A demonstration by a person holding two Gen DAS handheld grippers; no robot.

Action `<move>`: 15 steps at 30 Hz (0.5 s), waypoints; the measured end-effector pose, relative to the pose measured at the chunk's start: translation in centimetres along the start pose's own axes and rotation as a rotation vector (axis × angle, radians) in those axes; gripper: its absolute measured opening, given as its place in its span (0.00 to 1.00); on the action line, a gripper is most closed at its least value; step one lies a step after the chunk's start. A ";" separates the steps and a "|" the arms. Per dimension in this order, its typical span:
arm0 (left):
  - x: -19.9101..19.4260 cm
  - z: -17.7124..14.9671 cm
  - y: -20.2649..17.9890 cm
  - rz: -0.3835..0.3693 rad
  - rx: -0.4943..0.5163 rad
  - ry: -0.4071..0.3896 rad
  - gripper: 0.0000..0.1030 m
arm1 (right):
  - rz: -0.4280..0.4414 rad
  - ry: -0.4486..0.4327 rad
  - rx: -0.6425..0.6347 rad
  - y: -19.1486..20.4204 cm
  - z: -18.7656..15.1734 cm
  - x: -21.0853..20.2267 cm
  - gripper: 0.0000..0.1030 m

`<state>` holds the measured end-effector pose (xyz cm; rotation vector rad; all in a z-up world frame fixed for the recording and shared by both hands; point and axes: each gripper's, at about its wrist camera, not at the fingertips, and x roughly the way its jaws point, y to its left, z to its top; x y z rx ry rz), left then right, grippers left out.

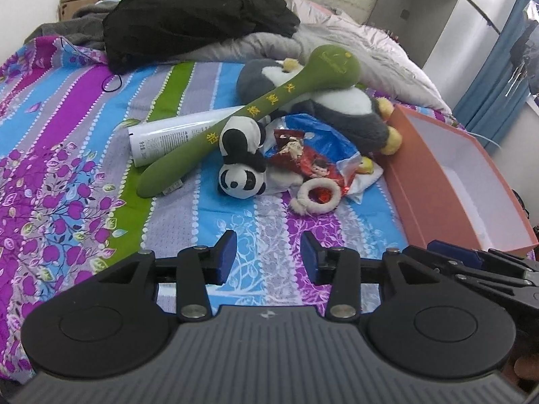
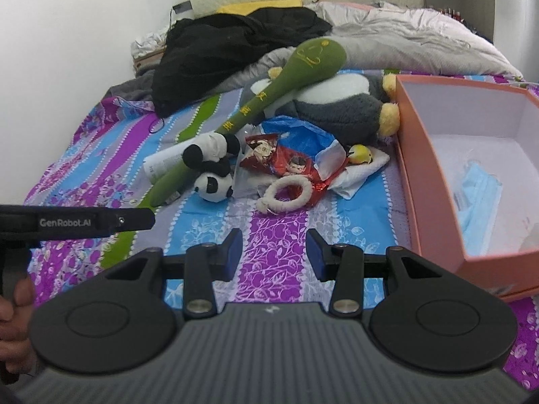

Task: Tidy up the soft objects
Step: 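Reach the left tool to the panda plush while the right tool reaches the white ring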

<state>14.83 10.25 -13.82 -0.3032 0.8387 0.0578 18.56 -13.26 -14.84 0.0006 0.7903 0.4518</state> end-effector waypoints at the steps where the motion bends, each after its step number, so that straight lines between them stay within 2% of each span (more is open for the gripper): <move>1: 0.6 0.2 0.1 0.001 -0.001 0.006 0.46 | -0.002 0.008 0.001 -0.1 0.2 0.6 0.43; 15: 9.6 4.1 2.3 0.012 -0.029 0.066 0.46 | -0.012 0.109 0.049 -1.1 2.8 10.3 0.43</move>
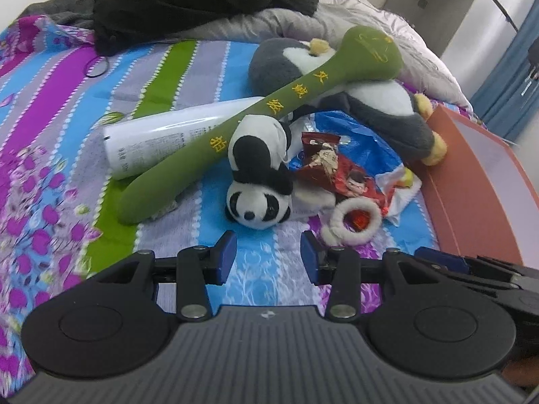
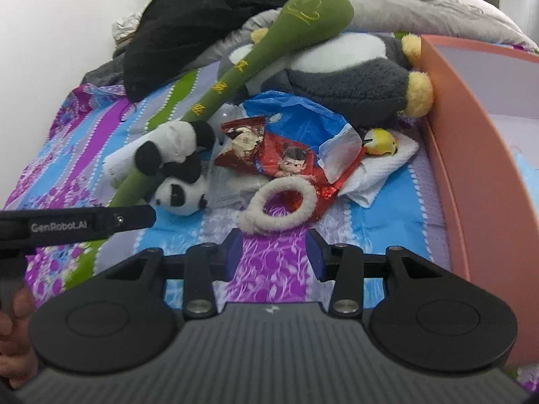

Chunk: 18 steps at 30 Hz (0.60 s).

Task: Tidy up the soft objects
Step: 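Reach the left tool to the panda plush while the right tool reaches the white ring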

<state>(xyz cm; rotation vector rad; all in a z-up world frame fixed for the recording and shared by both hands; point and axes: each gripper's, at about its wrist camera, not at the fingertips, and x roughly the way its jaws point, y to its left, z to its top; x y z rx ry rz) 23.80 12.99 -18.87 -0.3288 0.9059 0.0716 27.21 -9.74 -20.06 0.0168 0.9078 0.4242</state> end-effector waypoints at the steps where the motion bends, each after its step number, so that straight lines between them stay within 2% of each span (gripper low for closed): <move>1: 0.6 0.3 0.1 -0.004 0.008 0.005 0.46 | -0.011 0.008 0.004 0.0 0.2 0.7 0.43; 12: 5.9 2.6 0.9 0.000 0.040 0.044 0.49 | -0.061 0.067 0.118 -2.0 1.2 5.8 0.40; 15: 6.7 2.7 1.0 -0.005 0.041 0.052 0.49 | -0.047 0.077 0.122 -2.1 1.2 6.2 0.32; 18: 7.0 2.7 0.8 -0.011 0.047 0.045 0.49 | -0.043 0.079 0.113 -2.0 1.3 6.1 0.18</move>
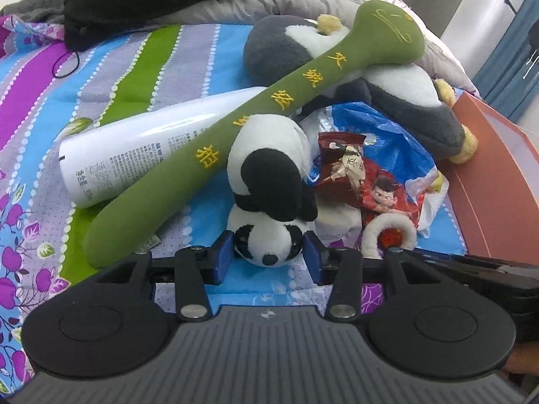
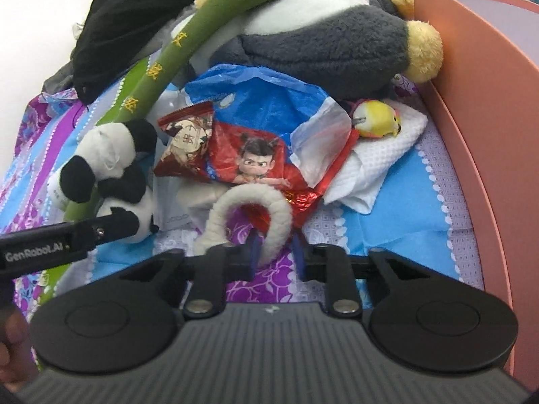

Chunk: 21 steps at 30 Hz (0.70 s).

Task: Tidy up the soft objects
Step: 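Reach the left tool to the panda plush while the right tool reaches the white ring, then grasp the panda plush with the left tool while the right tool grasps the white ring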

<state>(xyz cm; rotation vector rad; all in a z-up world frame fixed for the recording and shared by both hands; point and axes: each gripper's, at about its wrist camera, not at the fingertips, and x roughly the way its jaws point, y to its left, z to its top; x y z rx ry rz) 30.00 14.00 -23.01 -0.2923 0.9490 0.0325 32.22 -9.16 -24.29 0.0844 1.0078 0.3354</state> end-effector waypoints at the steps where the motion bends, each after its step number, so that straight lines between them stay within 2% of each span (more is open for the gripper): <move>1: 0.0 0.0 -0.1 0.002 0.007 -0.005 0.48 | 0.003 -0.001 -0.002 0.0 0.0 -0.1 0.16; 2: -0.1 -0.1 -0.2 0.004 0.012 -0.009 0.47 | 0.003 -0.004 -0.007 0.1 0.0 -0.3 0.13; 13: -3.2 -1.2 -0.4 0.009 0.021 -0.043 0.42 | 0.005 -0.044 -0.017 0.4 -1.1 -3.7 0.12; 21: -7.2 -4.7 -1.2 -0.010 0.008 -0.028 0.41 | 0.012 -0.053 -0.006 0.6 -2.6 -7.5 0.12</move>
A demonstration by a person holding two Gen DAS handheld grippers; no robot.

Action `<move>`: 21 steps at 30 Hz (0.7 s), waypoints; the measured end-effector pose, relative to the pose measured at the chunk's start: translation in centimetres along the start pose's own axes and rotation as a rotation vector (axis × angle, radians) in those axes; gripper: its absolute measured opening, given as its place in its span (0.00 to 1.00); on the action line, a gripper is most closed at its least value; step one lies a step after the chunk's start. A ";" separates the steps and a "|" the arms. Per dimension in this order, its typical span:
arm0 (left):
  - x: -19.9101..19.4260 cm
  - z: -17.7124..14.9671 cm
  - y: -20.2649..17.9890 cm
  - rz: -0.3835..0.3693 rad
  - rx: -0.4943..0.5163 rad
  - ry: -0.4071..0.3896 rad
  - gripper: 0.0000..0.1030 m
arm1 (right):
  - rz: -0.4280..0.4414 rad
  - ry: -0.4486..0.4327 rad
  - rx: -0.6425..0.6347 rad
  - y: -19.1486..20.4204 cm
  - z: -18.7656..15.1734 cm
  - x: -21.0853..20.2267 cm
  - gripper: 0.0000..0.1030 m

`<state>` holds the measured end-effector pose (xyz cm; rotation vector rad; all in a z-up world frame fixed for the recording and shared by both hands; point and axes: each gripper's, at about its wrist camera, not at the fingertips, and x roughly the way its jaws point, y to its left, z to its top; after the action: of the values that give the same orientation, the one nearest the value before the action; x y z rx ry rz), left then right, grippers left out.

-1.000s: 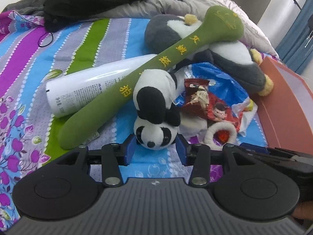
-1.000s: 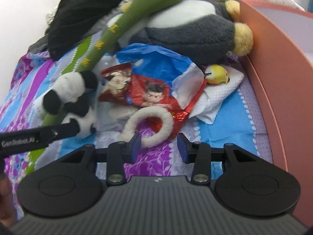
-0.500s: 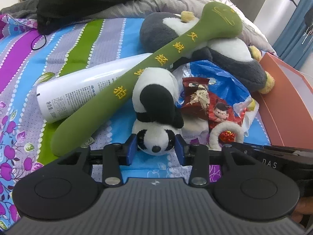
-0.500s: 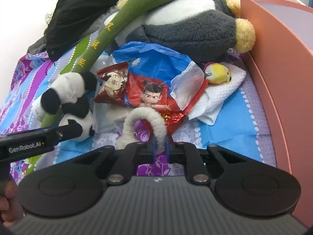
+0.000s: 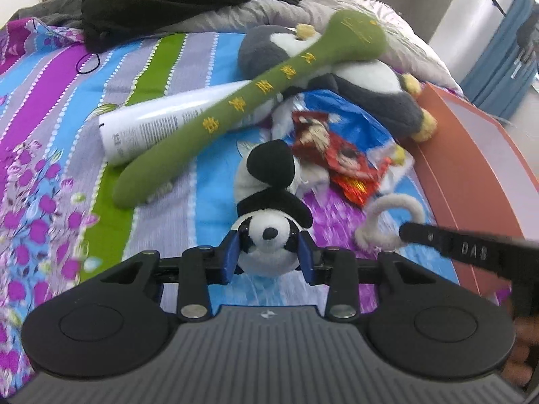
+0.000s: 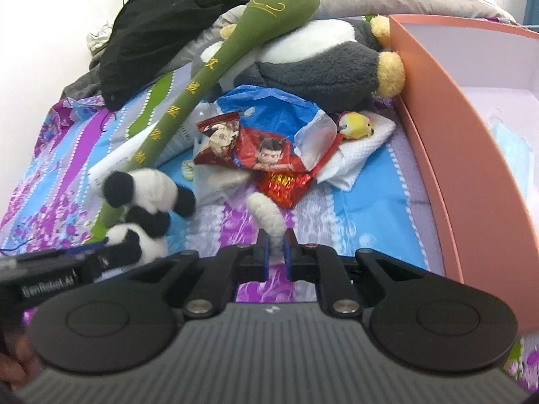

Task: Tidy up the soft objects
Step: 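Grasp the panda plush with the left tool while the right tool grasps the white ring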

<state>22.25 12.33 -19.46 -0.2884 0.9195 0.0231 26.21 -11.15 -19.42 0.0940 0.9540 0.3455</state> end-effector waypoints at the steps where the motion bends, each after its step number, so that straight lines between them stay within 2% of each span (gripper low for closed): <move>1: -0.6 -0.5 -0.3 0.003 0.008 -0.003 0.41 | 0.004 0.004 0.004 0.0 -0.3 -0.5 0.12; 12: -5.5 -6.8 -1.6 -0.033 -0.045 0.005 0.40 | 0.047 0.043 0.034 -0.6 -4.2 -5.5 0.12; 21: -6.1 -9.6 -1.5 -0.042 -0.087 0.016 0.42 | -0.023 0.132 0.039 -2.5 -7.7 -4.6 0.14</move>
<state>11.26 9.04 -19.78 -0.3893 0.9296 0.0217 18.12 -15.55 -20.85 0.0967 1.0920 0.3153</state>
